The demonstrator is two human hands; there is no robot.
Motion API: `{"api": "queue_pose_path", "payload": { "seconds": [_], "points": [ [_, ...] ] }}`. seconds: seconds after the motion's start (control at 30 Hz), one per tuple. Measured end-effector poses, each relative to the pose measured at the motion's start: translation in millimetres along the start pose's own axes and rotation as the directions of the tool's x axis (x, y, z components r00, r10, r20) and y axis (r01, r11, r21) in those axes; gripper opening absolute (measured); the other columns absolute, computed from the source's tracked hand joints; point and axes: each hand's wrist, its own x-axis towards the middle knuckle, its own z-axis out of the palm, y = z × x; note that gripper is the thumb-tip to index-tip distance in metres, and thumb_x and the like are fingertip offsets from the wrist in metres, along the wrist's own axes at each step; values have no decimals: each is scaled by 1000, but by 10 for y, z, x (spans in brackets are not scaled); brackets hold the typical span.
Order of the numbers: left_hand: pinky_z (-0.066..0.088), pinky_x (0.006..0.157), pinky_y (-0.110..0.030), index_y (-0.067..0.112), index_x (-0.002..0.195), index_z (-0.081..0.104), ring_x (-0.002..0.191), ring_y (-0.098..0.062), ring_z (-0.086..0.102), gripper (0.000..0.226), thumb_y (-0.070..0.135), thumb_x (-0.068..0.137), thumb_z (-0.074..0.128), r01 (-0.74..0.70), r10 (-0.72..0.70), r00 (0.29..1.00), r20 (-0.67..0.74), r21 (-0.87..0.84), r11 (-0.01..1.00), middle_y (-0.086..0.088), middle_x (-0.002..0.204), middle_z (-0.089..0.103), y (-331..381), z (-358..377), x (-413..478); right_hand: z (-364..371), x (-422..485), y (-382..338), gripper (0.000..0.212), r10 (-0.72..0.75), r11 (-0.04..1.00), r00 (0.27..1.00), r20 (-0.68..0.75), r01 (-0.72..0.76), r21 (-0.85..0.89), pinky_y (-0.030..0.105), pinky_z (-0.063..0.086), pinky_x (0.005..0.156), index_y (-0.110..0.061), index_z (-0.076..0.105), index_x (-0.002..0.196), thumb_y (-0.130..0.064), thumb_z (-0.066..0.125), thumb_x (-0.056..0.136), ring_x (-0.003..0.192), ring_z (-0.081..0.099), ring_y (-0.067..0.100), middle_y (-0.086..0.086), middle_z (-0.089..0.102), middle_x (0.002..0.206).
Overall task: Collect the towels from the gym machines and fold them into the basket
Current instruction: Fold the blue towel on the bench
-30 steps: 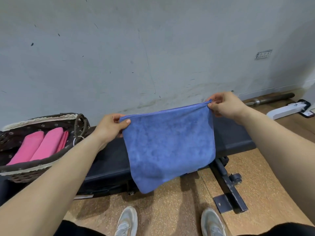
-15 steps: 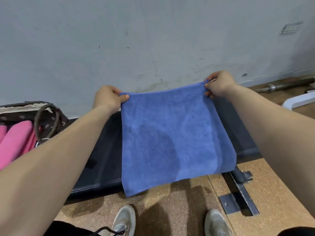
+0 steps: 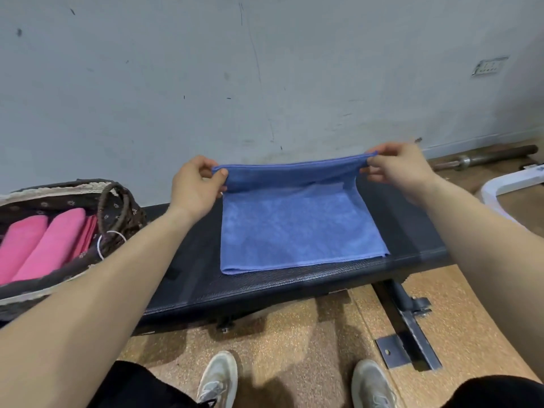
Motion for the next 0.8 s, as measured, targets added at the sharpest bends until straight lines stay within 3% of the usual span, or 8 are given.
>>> {"api": "queue_pose_path", "payload": {
  "seconds": [0.2,0.27,0.37,0.47,0.53,0.6,0.7,0.8],
  "points": [
    [60,80,-47,22,85,61,73,-23,74,9,21,90,68,-16,10,998,63,87,996,-5,87,71,-53,-167,-368,-164,-372,240,20,-37,999,998,45,38,-36,35,58,84,-13,65,80,3,61,92,78,71,18,8,69,86],
    [58,80,-38,21,81,63,75,-25,71,9,19,87,70,-42,26,994,103,165,985,-2,79,70,-70,-249,-546,-202,-560,308,17,-67,991,997,45,72,-110,34,58,84,-12,68,80,2,63,90,84,72,16,6,73,88],
    [50,74,-20,21,76,65,72,-10,66,10,16,83,71,-123,59,978,202,321,939,6,78,72,-133,-334,-870,-236,-809,456,19,-106,954,994,40,113,-277,33,57,86,-18,73,80,-1,66,82,89,71,12,-3,76,90],
    [58,83,-33,27,76,65,80,-9,70,14,16,76,73,-177,60,947,317,354,918,9,88,73,-257,-348,-1040,-255,-995,586,24,-96,912,991,94,126,-390,33,56,89,-22,71,77,1,65,77,91,71,3,-13,75,98],
    [57,83,-42,31,78,62,86,-13,68,11,28,71,69,-247,78,916,393,399,883,10,91,69,-306,-362,-1083,-257,-1082,632,23,-94,883,986,138,147,-446,35,57,90,-21,68,76,2,65,77,91,70,2,-12,73,104],
    [56,81,-43,35,79,59,89,-13,65,13,39,67,61,-322,106,890,443,448,834,12,92,65,-315,-378,-1113,-260,-1138,654,21,-113,845,979,169,184,-501,32,56,91,-20,67,77,2,64,79,93,69,2,-8,72,109],
    [54,80,-42,36,77,54,90,-10,62,15,29,73,66,-432,165,855,491,500,751,16,96,61,-370,-392,-1136,-261,-1178,652,24,-162,780,968,193,245,-576,25,51,89,-23,63,79,0,63,82,96,66,6,-7,71,114],
    [53,79,-41,38,77,50,91,-9,61,25,22,75,70,-510,235,827,511,506,696,18,99,59,-406,-405,-1142,-284,-1208,656,26,-175,697,957,230,286,-657,28,52,90,-30,61,80,-4,64,84,99,65,10,-8,71,116]
  ]
}}
